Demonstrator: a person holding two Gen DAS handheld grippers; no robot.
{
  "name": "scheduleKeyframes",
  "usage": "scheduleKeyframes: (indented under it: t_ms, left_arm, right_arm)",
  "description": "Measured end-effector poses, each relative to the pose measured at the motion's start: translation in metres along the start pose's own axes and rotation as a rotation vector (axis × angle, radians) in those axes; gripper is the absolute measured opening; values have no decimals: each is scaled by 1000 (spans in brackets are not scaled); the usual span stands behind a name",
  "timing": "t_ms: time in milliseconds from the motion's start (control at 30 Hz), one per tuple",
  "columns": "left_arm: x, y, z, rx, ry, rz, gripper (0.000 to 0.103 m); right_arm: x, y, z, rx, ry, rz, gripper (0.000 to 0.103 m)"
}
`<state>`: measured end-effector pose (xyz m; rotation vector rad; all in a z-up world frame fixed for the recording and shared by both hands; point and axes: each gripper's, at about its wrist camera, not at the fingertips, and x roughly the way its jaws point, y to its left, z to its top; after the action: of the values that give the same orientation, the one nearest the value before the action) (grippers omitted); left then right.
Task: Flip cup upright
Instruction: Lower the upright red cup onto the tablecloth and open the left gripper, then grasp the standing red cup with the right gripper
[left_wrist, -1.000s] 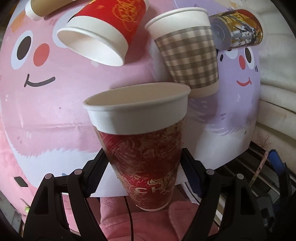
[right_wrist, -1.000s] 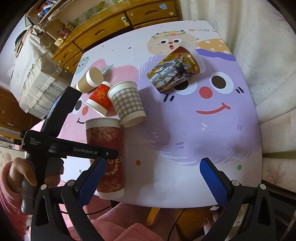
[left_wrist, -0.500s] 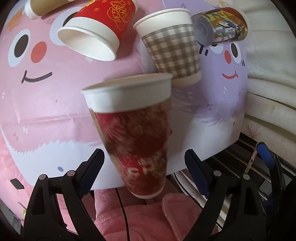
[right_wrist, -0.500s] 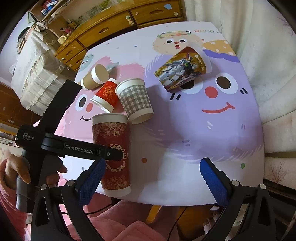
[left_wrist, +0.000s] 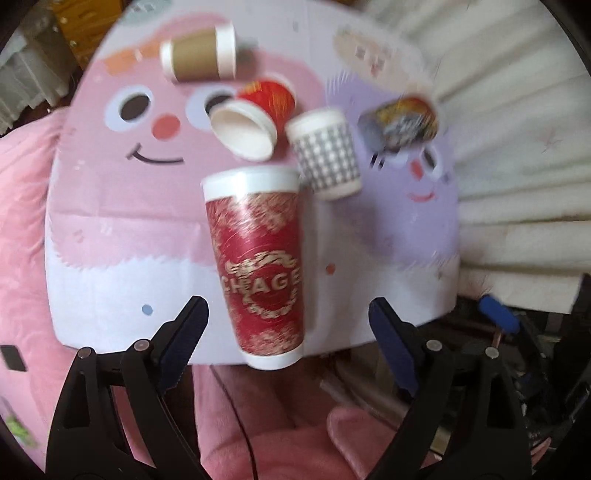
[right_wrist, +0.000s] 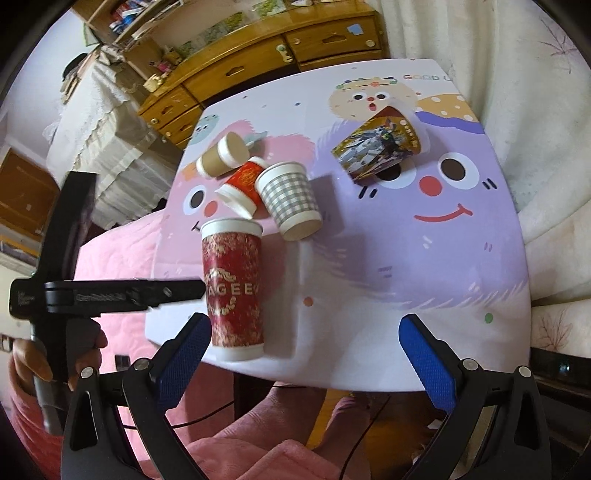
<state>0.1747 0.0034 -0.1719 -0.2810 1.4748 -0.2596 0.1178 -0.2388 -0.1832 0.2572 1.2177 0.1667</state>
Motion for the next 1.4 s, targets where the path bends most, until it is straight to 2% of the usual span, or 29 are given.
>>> scheduleKeyframes:
  t_ms: [200, 300, 367, 600, 700, 833, 967, 1067, 1133, 1400]
  left_arm:
    - [-31, 23, -43, -68, -238, 67, 87]
    - [-36, 36, -60, -113, -298, 102, 87]
    - [-39, 49, -67, -129, -309, 111, 87]
    - [-44, 93, -67, -99, -284, 193, 87]
    - [-49, 113, -66, -89, -287, 174, 87]
    - [-53, 145, -62, -100, -251, 174, 87]
    - [-58, 180, -58, -104, -214, 121, 87]
    - [-58, 196, -55, -85, -195, 121, 87]
    - [-54, 207, -50, -66, -152, 112, 87]
    - [-40, 221, -28, 60, -77, 119, 87]
  right_arm:
    - [1, 15, -18, -36, 20, 42, 103]
    - [4, 24, -22, -27, 28, 86, 103]
    - [8, 33, -22, -20, 36, 106, 103]
    - [27, 82, -17, -56, 56, 105, 103]
    - [42, 108, -14, -45, 67, 120, 103]
    - [66, 136, -13, -17, 89, 103, 103]
    - [92, 165, -16, 26, 107, 101, 103]
    - [111, 184, -17, 39, 105, 76, 103]
    - [122, 192, -19, 46, 99, 47, 103]
    - [167, 222, -25, 33, 19, -148, 103]
